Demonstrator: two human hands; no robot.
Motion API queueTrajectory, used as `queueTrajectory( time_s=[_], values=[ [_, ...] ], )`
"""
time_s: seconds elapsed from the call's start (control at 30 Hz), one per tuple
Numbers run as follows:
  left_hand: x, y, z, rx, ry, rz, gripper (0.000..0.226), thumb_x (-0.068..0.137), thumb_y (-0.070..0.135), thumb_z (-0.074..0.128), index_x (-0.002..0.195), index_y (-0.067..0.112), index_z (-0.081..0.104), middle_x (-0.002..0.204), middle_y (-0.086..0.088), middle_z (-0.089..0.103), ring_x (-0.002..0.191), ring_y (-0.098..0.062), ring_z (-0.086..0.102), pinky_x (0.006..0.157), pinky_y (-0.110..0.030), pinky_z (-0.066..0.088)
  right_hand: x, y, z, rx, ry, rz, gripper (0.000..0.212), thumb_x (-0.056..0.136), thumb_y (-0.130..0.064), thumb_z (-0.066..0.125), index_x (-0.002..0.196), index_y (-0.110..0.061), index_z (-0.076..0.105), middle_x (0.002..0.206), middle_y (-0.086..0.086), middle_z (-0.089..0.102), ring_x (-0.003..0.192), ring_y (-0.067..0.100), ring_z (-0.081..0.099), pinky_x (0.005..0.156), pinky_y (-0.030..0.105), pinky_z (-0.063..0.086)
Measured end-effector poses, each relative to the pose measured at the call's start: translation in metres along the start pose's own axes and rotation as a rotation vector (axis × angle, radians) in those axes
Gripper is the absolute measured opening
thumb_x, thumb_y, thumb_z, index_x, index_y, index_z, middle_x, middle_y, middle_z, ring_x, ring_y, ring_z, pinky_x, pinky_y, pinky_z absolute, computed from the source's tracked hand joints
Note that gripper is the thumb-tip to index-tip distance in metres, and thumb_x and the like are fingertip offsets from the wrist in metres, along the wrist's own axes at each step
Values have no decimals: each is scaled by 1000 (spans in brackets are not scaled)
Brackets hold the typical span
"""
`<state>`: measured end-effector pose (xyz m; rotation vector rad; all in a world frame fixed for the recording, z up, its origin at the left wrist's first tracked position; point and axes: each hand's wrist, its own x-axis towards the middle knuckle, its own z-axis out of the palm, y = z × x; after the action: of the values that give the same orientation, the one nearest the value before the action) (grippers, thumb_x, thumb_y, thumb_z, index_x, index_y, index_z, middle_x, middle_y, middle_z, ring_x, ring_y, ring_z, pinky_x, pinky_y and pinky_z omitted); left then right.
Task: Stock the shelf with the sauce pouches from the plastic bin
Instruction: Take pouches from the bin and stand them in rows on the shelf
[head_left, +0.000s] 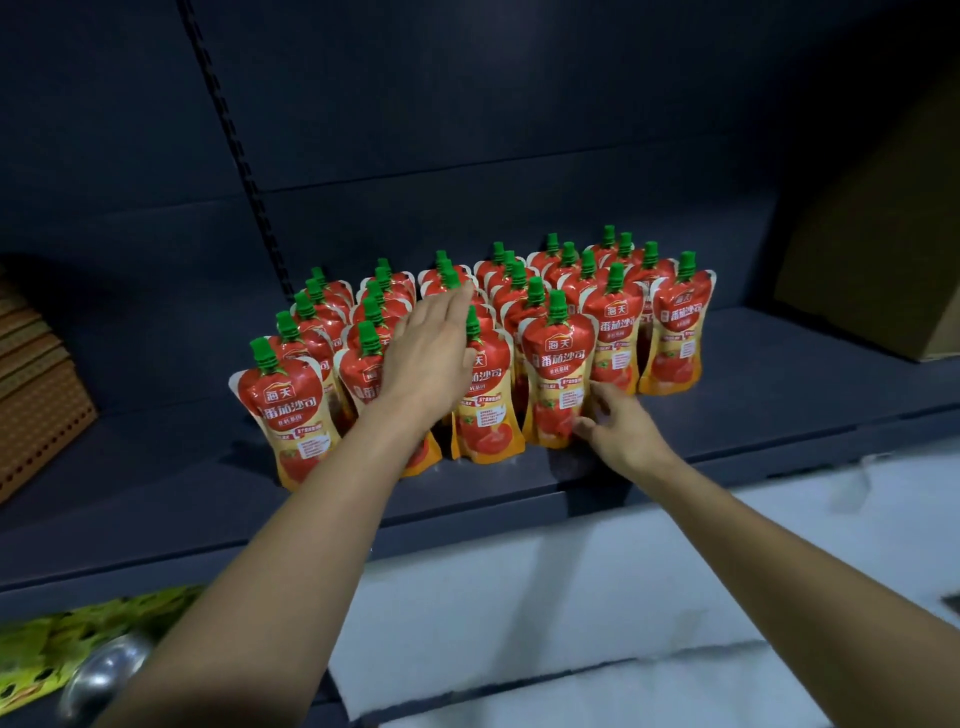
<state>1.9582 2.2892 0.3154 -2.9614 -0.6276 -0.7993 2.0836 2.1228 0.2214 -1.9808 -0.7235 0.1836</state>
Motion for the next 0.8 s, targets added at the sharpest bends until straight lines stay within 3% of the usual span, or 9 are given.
queueTrajectory(
  time_s=[0.1,0.2,0.37,0.43,0.57,0.63,0.7,0.8],
  values=[
    [-20,0,5,-6,131,85,74,96,28,57,156,19,15,161,-3,21,150,-21,14,122,-38,9,-23,5,2,-119,90,-68,46,88,-16,63,132,-17,50,134,4,53,129,25,45,104,39,38],
    [-49,10,11,-103,197,152,68,94,27,58,153,18,25,158,-2,29,148,-19,19,120,-34,9,-51,19,1,-290,156,9,50,88,-25,63,135,-20,48,140,4,48,131,27,41,105,46,37],
    [-115,41,44,-357,161,212,58,89,26,62,143,16,44,144,-3,49,132,-23,43,111,-41,35,-120,52,0,-339,272,24,47,91,-26,59,136,-20,48,145,1,44,135,23,37,109,45,31],
    [-147,60,63,-433,64,165,56,89,30,61,142,18,46,140,-1,53,127,-22,48,106,-38,36,-153,68,-4,-315,300,35,44,92,-24,58,135,-19,49,142,0,45,132,22,40,106,40,35],
    [-204,100,99,-480,-262,119,57,96,41,51,148,28,33,145,9,46,131,-13,43,108,-28,30,-220,98,-16,-288,348,102,40,95,-26,55,134,-25,48,137,-7,47,121,14,48,90,30,43],
    [-224,122,113,-506,-370,135,55,97,46,46,148,30,29,144,12,45,130,-10,42,108,-26,32,-252,115,-27,-253,373,161,39,95,-28,55,133,-27,48,134,-9,49,119,10,49,91,29,45],
    [-242,147,121,-540,-454,158,53,98,47,45,146,30,32,141,14,47,128,-8,45,105,-27,36,-286,132,-41,-221,397,224,39,95,-28,55,133,-26,48,133,-8,50,118,10,50,94,31,46],
    [-271,192,130,-597,-560,166,46,96,47,49,139,32,42,133,15,55,117,-6,54,98,-30,44,-342,156,-67,-206,426,317,39,94,-23,57,132,-22,50,126,-5,54,103,5,51,84,15,40]
  ],
)
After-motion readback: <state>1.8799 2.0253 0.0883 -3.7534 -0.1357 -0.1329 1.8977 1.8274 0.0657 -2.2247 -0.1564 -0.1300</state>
